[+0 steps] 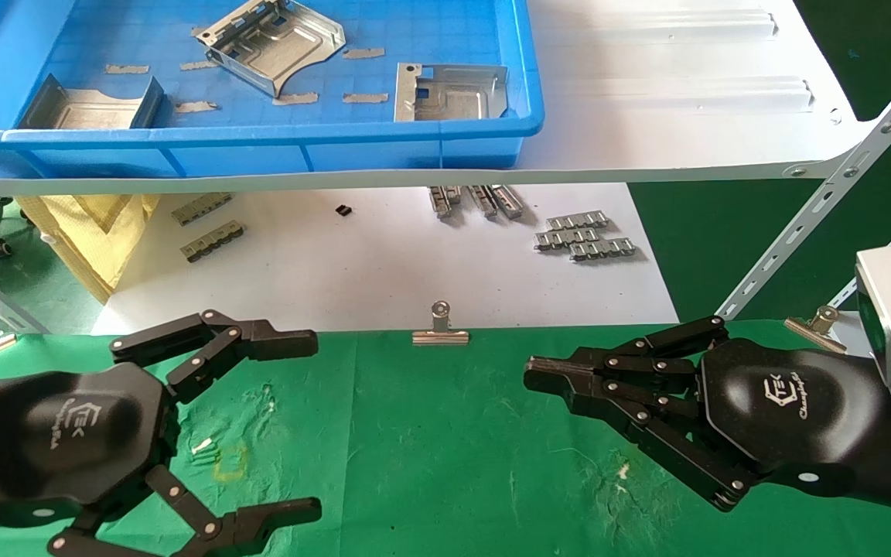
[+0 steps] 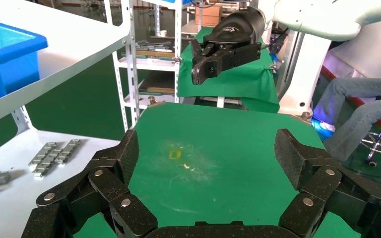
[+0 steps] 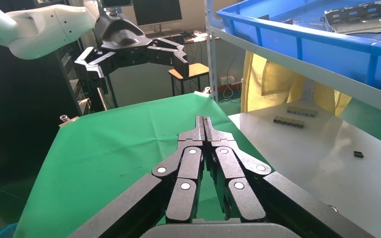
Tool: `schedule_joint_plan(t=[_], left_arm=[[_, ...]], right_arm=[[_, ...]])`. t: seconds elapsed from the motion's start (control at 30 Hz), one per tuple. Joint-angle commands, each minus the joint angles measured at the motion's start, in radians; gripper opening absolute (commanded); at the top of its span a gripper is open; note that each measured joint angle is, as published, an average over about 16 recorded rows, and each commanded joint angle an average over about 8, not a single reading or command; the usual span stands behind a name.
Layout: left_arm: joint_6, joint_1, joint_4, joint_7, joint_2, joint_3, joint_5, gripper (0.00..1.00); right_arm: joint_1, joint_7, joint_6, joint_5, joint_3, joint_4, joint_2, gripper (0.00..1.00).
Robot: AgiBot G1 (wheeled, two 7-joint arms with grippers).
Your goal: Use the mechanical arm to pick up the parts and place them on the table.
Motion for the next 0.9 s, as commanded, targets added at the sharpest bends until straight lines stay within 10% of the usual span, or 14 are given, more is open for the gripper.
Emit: schedule_joint_plan(t=[0.03,0.1,0.37,0.9], left_arm=[[0.001,0.001,-0.002,-0.001,-0.001,0.0,-0.001,1.0],[-0.002,-0.001,0.001,0.001,0.001,0.0,0.001,1.0],[-0.026,-0.133,0.079,0.01,0.066,0.016,0.051,1.0],[-0.34,-0.797,0.839,0.169,0.415,0.173,0.486,1.0]], right_arm=[[0.0,0.0,0.0,0.0,0.0,0.0,0.0,0.0],[0.0,0.0,0.0,0.0,0.0,0.0,0.0,0.09],[0.0,0.0,0.0,0.0,0.0,0.0,0.0,1.0],[0.0,0.0,0.0,0.0,0.0,0.0,0.0,1.0]])
